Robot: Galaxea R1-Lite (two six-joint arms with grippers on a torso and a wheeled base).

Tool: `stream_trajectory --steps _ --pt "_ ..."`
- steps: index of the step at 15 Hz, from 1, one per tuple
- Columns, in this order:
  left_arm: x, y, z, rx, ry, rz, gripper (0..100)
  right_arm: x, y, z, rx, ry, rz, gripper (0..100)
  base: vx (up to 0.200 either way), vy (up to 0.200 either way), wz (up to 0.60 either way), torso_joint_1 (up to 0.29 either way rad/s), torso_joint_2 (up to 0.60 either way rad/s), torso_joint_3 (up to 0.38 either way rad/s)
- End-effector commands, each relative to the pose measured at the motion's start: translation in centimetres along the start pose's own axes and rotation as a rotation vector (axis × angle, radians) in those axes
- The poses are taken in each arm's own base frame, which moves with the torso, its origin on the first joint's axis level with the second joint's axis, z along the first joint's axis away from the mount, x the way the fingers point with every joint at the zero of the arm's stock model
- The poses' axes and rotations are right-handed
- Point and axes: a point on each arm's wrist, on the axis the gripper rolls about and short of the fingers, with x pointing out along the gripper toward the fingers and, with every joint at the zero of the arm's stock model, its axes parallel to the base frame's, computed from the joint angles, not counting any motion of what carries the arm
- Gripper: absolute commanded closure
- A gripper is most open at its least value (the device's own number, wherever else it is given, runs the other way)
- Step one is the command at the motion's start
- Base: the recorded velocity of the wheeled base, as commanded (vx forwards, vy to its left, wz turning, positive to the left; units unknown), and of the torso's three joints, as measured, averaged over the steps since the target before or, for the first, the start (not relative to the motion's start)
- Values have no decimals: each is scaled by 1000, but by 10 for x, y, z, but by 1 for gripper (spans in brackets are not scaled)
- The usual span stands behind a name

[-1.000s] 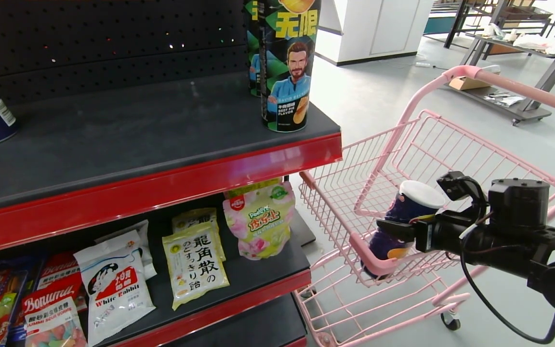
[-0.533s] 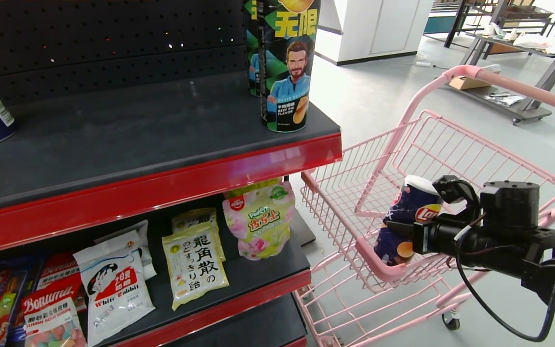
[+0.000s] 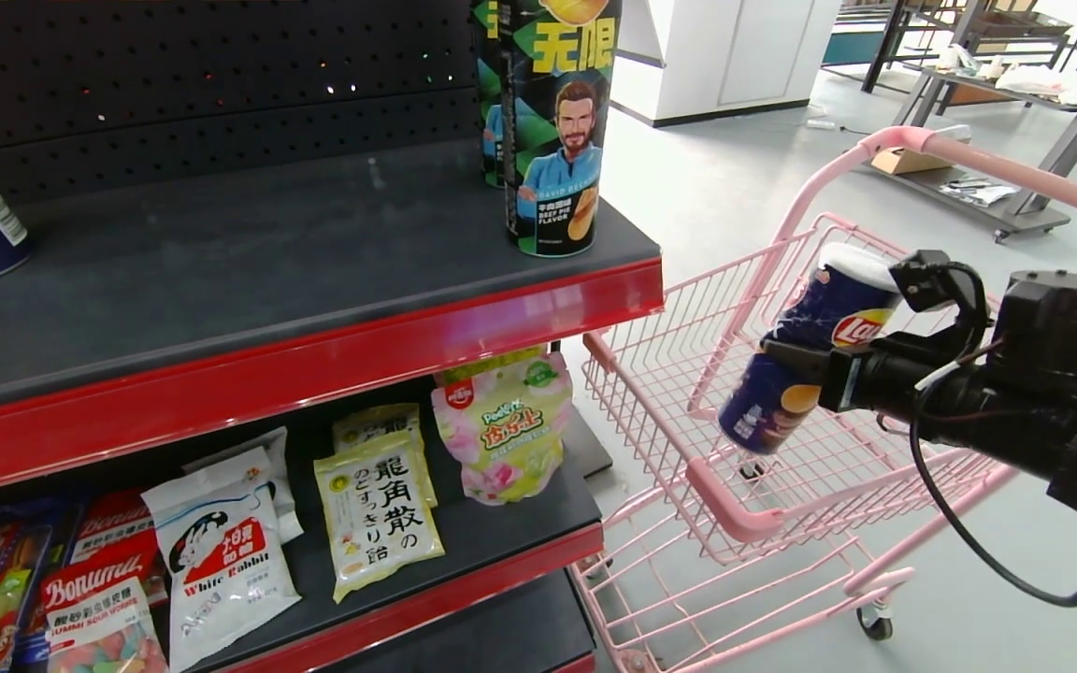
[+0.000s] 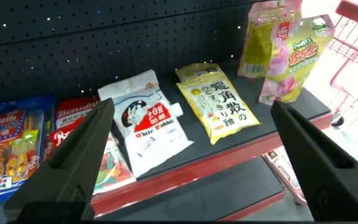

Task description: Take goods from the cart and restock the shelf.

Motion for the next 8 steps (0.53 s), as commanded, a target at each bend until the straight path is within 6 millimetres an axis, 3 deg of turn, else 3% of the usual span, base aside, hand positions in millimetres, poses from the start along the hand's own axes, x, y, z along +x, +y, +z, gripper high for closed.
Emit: stream_trajectory --steps 1,2,3,6,8 --pt "0 0 0 0 1 0 0 -13 5 28 -40 -103 -1 100 0 0 0 0 0 0" --pt "0 0 0 0 1 0 0 -16 7 36 -43 -121 -9 100 0 0 0 0 0 0" --pt "0 0 0 0 1 0 0 -27 11 57 -50 -162 -35 100 0 0 0 0 0 0" --pt "0 0 0 0 1 0 0 -74 31 100 -58 -166 -69 100 0 0 0 0 0 0" --pt "0 0 0 0 1 0 0 -109 47 107 -66 -79 -85 100 0 0 0 0 0 0"
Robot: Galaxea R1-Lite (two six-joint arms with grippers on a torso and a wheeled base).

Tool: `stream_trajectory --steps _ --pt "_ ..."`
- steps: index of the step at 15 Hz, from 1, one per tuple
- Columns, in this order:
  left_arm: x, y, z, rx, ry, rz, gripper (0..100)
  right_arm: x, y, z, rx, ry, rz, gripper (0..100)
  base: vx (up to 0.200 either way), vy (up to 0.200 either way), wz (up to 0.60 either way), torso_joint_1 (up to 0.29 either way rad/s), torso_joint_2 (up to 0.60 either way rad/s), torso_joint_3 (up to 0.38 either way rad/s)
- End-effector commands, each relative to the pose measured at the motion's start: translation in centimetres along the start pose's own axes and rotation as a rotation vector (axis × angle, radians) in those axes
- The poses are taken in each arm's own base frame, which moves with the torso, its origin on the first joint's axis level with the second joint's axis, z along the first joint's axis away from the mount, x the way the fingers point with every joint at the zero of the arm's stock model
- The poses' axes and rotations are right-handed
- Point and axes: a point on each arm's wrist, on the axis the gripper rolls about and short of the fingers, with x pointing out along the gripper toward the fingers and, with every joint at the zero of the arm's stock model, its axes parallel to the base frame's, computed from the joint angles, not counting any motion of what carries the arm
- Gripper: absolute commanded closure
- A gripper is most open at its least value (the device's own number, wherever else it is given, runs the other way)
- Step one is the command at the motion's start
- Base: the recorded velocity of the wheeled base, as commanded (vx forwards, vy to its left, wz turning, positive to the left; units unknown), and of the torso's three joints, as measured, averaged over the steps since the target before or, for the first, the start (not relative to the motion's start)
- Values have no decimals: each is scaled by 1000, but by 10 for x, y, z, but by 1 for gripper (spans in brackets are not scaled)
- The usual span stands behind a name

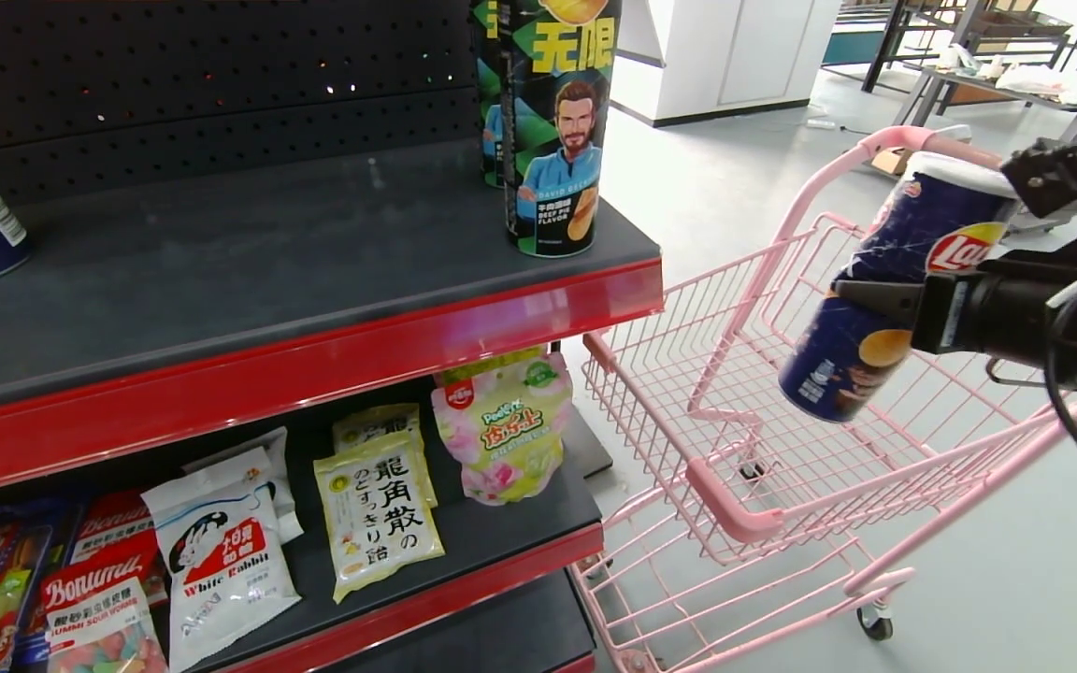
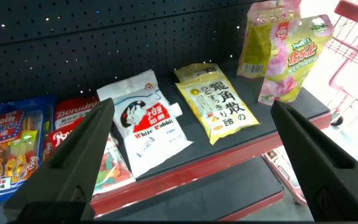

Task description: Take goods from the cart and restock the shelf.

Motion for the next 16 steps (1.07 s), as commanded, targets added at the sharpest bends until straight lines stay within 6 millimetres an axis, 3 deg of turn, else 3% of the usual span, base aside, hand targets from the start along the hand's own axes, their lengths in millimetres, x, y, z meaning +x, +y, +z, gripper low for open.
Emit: stream_trajectory --steps 1,3,7,16 --pt "0 0 0 -1 1 0 0 -66 18 27 -30 -87 20 100 0 0 0 0 0 0" --pt "0 0 0 -1 1 -1 0 -77 23 22 -54 -47 32 100 0 0 0 0 0 0" --pt "0 0 0 -1 1 -1 0 -77 23 22 -89 -45 2 100 0 0 0 0 0 0" --pt "0 0 0 -1 1 -1 0 -82 25 15 -131 -35 27 100 -178 0 0 4 4 2"
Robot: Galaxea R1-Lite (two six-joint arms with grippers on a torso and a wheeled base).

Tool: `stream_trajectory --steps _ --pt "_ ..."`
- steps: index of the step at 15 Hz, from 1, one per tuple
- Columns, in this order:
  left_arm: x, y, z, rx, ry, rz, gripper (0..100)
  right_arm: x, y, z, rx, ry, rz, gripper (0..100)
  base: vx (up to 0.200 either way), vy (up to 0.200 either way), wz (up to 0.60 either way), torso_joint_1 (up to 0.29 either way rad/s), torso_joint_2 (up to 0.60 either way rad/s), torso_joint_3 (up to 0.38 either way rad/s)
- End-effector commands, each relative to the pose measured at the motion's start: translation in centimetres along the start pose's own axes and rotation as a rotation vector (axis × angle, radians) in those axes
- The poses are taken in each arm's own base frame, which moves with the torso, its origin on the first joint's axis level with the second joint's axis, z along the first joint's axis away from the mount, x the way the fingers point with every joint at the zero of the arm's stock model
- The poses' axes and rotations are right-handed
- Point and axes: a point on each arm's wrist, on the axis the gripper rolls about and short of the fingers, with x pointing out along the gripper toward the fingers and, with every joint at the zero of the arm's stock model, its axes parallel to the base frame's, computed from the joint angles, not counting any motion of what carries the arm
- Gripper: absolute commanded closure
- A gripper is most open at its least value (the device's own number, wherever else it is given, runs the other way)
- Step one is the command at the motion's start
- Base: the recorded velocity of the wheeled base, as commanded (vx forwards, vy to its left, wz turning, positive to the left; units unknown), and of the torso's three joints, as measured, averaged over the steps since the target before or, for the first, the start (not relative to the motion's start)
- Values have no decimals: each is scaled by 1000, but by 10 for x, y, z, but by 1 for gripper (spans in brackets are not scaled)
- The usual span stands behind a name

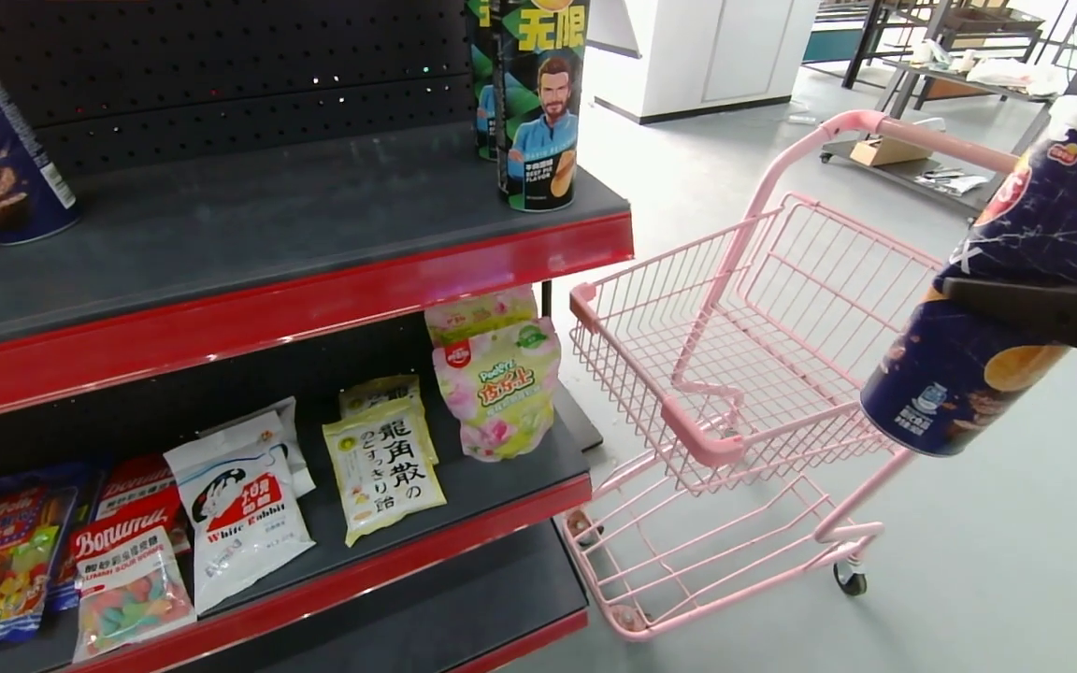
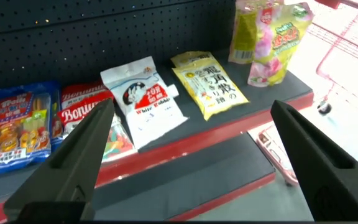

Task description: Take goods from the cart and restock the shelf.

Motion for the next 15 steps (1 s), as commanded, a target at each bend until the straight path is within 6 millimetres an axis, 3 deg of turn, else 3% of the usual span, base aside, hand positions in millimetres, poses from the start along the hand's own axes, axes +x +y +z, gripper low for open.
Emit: stream_trajectory --steps 1,8,15 --pt "0 0 0 -1 1 0 0 -4 7 -2 -25 -4 61 100 0 0 0 0 0 0" --pt "0 0 0 -1 1 0 0 18 22 -21 -141 90 171 100 0 0 0 0 0 0" --pt "0 0 0 -1 1 0 0 15 34 -23 -159 86 235 100 0 0 0 106 -422 -309"
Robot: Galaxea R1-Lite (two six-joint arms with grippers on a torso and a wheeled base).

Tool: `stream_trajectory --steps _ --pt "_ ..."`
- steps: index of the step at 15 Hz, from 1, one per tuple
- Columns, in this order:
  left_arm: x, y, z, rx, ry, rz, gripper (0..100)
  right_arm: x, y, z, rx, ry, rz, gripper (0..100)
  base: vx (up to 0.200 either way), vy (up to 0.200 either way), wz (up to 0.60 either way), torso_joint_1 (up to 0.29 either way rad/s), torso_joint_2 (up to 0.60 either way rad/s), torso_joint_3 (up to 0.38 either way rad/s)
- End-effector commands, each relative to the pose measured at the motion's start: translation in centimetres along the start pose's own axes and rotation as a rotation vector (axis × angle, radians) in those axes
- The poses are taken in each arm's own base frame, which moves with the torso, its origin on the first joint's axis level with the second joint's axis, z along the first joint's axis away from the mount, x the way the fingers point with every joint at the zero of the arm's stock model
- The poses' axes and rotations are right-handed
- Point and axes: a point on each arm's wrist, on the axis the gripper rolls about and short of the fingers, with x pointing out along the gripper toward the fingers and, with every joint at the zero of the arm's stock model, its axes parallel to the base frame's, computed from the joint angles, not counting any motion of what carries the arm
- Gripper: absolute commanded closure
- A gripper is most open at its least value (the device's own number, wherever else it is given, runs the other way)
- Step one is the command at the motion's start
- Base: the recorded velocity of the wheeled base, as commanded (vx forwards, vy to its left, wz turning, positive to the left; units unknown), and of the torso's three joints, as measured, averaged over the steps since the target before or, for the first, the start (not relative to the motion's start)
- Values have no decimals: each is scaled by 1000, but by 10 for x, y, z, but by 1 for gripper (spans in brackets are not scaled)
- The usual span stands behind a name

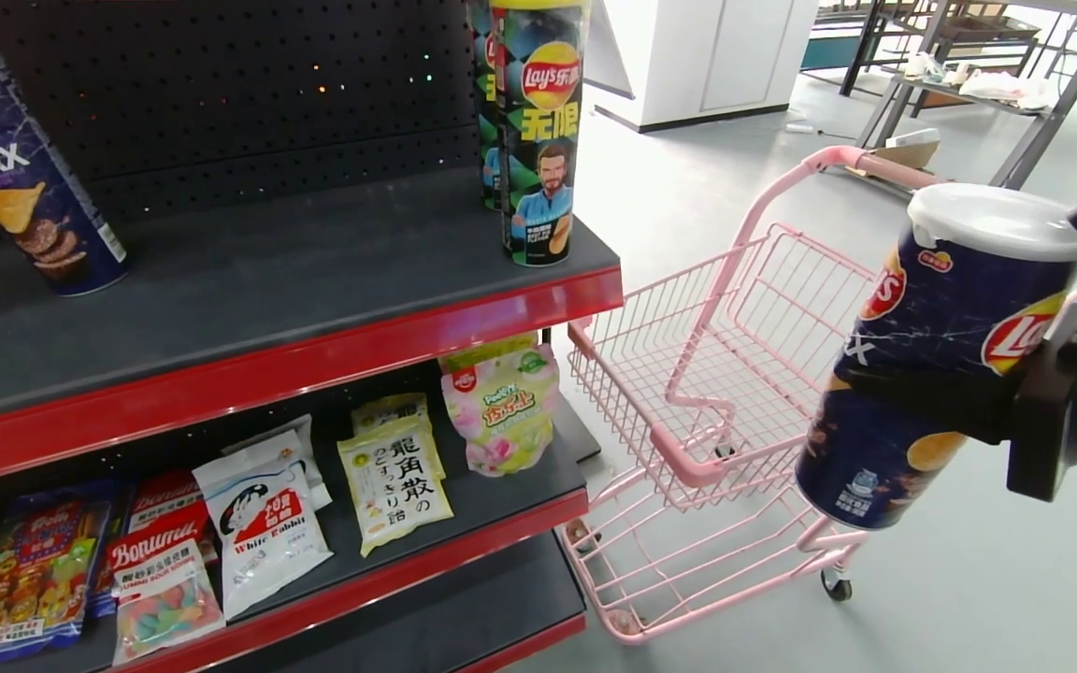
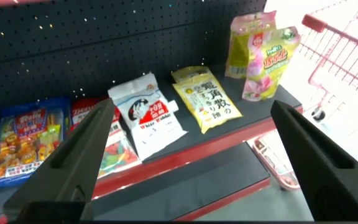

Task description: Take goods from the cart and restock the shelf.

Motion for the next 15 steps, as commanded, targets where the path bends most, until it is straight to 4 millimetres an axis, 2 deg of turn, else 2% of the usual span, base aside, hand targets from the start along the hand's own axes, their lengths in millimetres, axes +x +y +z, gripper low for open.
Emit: stream_trajectory --steps 1,9,15 --pt "0 0 0 -1 1 0 0 0 1 1 -2 -3 3 100 0 0 0 163 -530 -373" --pt "0 0 0 -1 1 0 0 -12 4 -2 -9 -24 11 100 0 0 0 200 -576 -374" --pt "0 0 0 -1 1 0 0 -17 5 -7 -10 -25 3 100 0 0 0 172 -418 -256"
